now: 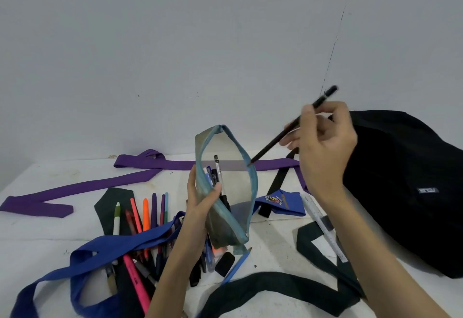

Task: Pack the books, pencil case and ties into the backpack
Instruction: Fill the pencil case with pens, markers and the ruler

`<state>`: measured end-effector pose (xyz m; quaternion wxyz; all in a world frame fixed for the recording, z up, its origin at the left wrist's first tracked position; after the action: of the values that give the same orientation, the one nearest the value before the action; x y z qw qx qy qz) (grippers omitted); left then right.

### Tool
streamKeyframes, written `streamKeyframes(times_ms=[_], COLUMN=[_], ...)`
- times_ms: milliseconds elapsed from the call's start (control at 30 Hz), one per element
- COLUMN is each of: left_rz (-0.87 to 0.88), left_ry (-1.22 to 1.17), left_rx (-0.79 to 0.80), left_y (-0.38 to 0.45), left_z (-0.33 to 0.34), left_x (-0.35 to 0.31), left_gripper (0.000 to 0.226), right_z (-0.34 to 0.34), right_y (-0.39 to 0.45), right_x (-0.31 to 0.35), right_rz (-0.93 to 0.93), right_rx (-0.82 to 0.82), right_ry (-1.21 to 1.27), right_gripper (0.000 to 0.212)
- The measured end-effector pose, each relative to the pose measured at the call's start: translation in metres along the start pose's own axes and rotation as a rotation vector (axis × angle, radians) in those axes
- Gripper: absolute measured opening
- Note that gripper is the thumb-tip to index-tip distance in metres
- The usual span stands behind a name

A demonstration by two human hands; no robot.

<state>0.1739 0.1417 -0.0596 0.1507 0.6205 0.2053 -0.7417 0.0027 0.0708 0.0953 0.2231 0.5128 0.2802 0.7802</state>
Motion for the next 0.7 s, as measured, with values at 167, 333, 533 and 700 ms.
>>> streamKeyframes(times_ms=[167,333,533,700], left_rz=[-0.082,-0.102,0.015,0.044], left_ry=[-0.097,-0.125,-0.169,-0.194], left_rx=[-0.007,-0.02,-0.019,-0.095], left_y=[-0.001,-0.001,-0.001,0.001], left_z=[0.008,0.0,-0.039,-0.056], left_x=[0.006,0.0,-0.014,-0.017], left_gripper=[0.096,0.089,0.079,0.068], right_z=[0.034,0.031,0.002,0.009], right_y=[-0.034,-0.034,-0.039,-0.11], right_x=[-0.034,-0.037,-0.06,-0.098], right_rz=[0.411,0.284,0.325,0.669], right_rx=[0.617,0.487,0.319,1.128], right_ry=[-0.463,-0.423,-0.481,-0.938], right_gripper=[0.015,0.008,0.017,0.044])
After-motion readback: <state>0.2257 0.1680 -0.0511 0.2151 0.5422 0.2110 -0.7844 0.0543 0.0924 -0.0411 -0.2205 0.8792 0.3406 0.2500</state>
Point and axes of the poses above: each hand's wrist, its own y-axis towards the middle knuckle, its own z-axis out of the palm, x = y × z, the point moved 4 cm from there along y, towards the middle knuckle, and after that the axes turned 13 degrees about y, right-handed, at the moved point
